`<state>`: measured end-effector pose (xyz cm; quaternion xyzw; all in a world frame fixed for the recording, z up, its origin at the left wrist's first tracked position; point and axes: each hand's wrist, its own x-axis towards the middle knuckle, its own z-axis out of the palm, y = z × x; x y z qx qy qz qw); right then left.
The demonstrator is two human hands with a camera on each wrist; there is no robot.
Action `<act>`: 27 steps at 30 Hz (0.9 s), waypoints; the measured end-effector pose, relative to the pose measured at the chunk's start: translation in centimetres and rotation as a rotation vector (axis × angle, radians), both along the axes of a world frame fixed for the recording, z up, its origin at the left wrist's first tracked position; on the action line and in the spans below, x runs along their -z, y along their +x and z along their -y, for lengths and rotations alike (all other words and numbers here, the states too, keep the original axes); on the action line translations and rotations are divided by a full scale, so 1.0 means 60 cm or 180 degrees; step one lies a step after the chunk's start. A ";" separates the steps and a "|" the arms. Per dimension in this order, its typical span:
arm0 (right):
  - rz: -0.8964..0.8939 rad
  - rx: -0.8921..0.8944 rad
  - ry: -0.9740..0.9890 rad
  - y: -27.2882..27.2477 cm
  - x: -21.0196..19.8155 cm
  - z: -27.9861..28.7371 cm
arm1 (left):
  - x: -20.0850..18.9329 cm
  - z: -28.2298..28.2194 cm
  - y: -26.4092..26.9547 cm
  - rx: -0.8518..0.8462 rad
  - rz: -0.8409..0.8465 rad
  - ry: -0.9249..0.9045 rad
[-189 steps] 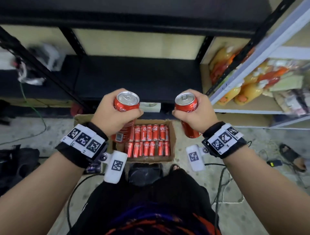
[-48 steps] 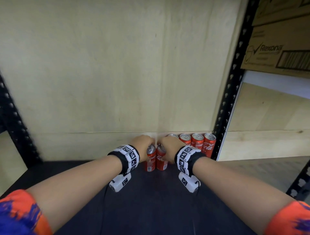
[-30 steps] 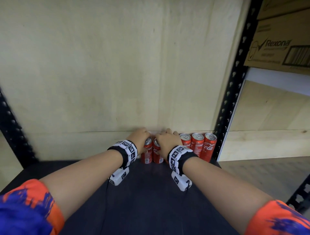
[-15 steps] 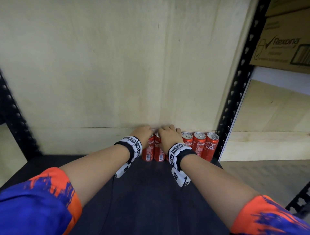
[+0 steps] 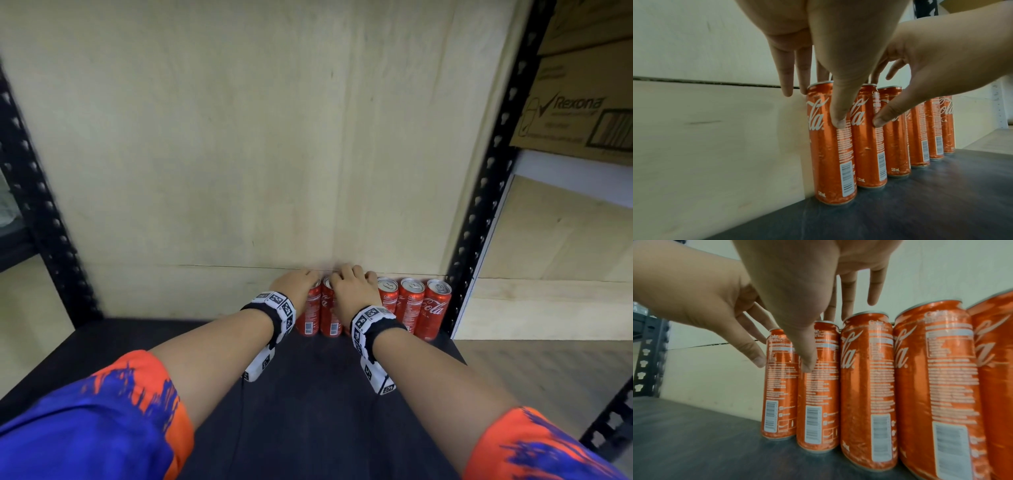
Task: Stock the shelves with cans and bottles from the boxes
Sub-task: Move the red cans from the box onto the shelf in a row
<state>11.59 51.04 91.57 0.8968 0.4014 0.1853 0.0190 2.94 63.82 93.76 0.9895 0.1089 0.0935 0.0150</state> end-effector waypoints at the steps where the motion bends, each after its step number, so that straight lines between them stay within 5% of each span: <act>1: -0.0001 -0.0010 -0.0031 0.000 -0.001 -0.001 | -0.001 0.004 -0.002 0.0007 0.0029 -0.0020; 10: -0.0043 -0.0041 -0.0019 -0.020 0.004 0.005 | -0.001 0.007 -0.018 -0.0087 -0.0086 -0.0187; 16: -0.0901 -0.0050 0.0376 -0.048 -0.035 0.020 | -0.029 -0.008 -0.060 -0.0262 0.0025 -0.0273; 21: -0.1505 -0.0112 0.0727 -0.095 -0.078 0.047 | -0.059 -0.028 -0.162 -0.0558 0.0087 -0.0382; 27: -0.1570 -0.0426 0.0538 -0.205 -0.095 0.097 | -0.069 -0.054 -0.317 -0.0948 -0.0035 -0.0794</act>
